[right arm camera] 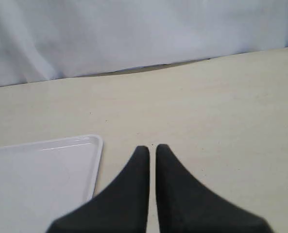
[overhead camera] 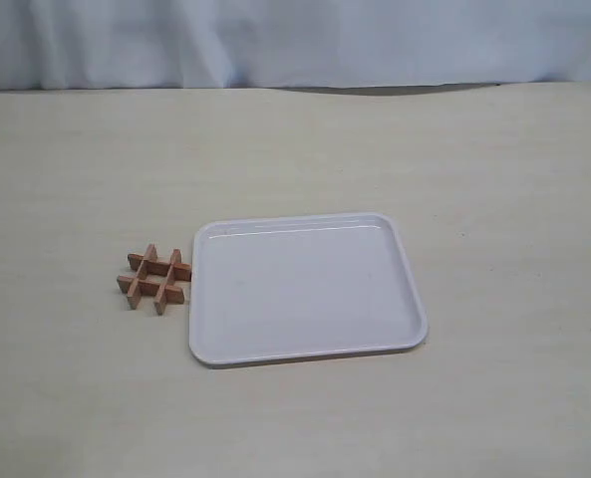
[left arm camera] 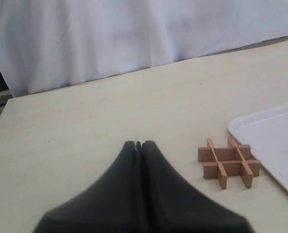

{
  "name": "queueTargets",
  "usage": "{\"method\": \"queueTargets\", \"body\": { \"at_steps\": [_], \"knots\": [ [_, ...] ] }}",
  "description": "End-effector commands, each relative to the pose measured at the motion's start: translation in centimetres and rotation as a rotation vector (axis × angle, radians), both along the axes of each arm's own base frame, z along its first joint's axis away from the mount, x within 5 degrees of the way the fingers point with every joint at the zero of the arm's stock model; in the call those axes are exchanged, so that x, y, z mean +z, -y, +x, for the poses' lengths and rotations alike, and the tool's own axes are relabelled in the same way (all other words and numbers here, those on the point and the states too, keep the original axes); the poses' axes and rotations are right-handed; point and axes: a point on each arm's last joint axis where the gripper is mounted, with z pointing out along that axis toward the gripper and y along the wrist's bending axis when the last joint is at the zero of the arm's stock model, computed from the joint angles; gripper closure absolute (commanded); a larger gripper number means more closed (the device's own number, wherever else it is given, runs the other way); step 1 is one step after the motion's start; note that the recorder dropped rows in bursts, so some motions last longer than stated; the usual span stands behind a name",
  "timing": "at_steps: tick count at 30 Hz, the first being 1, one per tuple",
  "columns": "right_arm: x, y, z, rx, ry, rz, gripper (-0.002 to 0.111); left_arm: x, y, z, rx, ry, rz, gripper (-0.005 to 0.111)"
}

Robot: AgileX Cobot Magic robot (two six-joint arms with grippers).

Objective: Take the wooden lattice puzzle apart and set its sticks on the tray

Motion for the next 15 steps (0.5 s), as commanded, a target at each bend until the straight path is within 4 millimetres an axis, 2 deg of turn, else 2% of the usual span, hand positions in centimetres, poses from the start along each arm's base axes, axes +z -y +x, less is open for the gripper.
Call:
{"method": "queueTargets", "body": {
  "at_steps": [1, 6, 10, 15],
  "knots": [
    [-0.1, 0.1, 0.1, -0.008, 0.001, 0.000, 0.104, 0.1, 0.0, 0.0, 0.000, 0.012, -0.008, 0.107],
    [-0.1, 0.1, 0.1, -0.008, 0.001, 0.000, 0.104, 0.2, 0.0, 0.0, 0.003, 0.024, -0.010, 0.107],
    [-0.1, 0.1, 0.1, -0.008, 0.001, 0.000, 0.104, 1.1, -0.2, 0.2, 0.025, 0.129, -0.041, 0.107],
    [-0.1, 0.1, 0.1, -0.008, 0.001, 0.000, 0.104, 3.1, -0.9, 0.2, 0.106, 0.303, -0.407, 0.107]
  ]
}}
